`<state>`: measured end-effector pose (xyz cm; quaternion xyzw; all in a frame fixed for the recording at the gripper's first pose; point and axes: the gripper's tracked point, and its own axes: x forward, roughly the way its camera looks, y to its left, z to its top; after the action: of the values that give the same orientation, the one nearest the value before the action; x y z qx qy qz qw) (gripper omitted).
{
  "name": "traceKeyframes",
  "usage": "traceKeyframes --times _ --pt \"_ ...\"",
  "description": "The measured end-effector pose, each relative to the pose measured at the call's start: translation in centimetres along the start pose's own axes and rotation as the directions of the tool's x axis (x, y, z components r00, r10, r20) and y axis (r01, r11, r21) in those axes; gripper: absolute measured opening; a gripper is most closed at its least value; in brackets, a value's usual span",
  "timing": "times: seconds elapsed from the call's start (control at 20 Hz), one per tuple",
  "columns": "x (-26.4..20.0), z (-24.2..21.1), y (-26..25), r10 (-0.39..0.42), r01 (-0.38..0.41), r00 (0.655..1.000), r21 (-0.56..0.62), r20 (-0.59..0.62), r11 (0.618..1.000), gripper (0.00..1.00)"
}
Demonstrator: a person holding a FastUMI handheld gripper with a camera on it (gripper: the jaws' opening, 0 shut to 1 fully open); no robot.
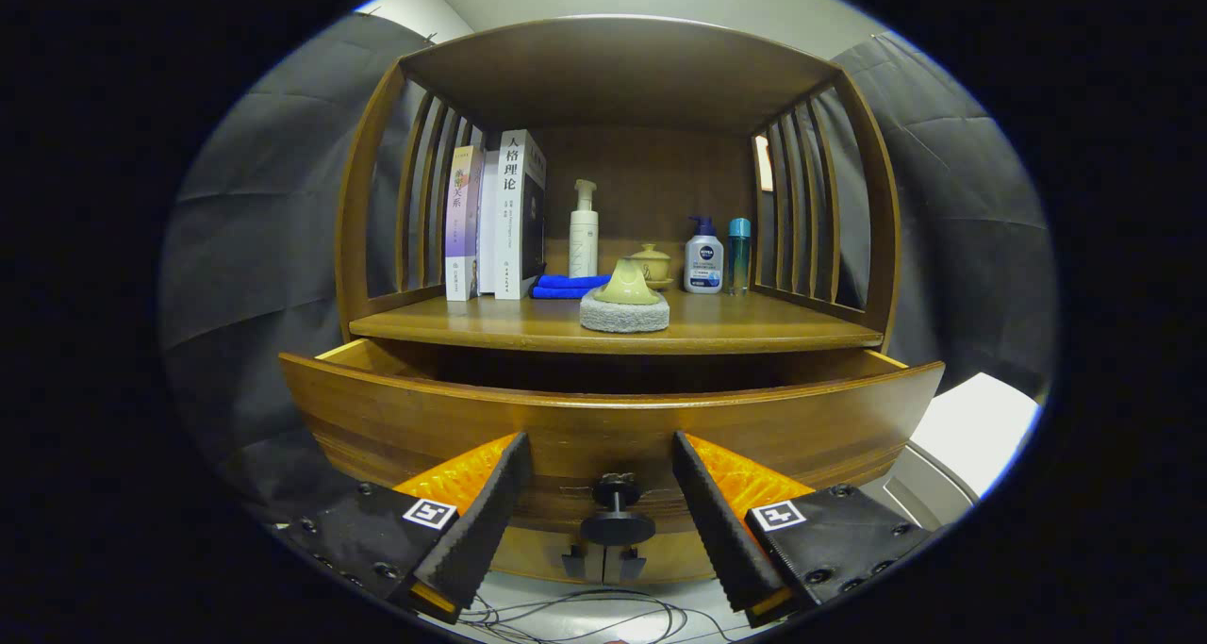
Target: Pull open the drawer, take out the items inside it, and place them on the countertop above the cabinet.
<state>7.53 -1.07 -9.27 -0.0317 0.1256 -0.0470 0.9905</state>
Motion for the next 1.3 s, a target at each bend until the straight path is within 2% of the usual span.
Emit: traceKeyframes --times 0.85,1.3 --pt "6.6 1.3 0.0 -0.009 0.009 1.0 0.003 0.008 1.0 0.98" --pt "7.0 1.4 0.2 -0.014 0.014 1.0 -0.02 0.006 1.0 0.98"
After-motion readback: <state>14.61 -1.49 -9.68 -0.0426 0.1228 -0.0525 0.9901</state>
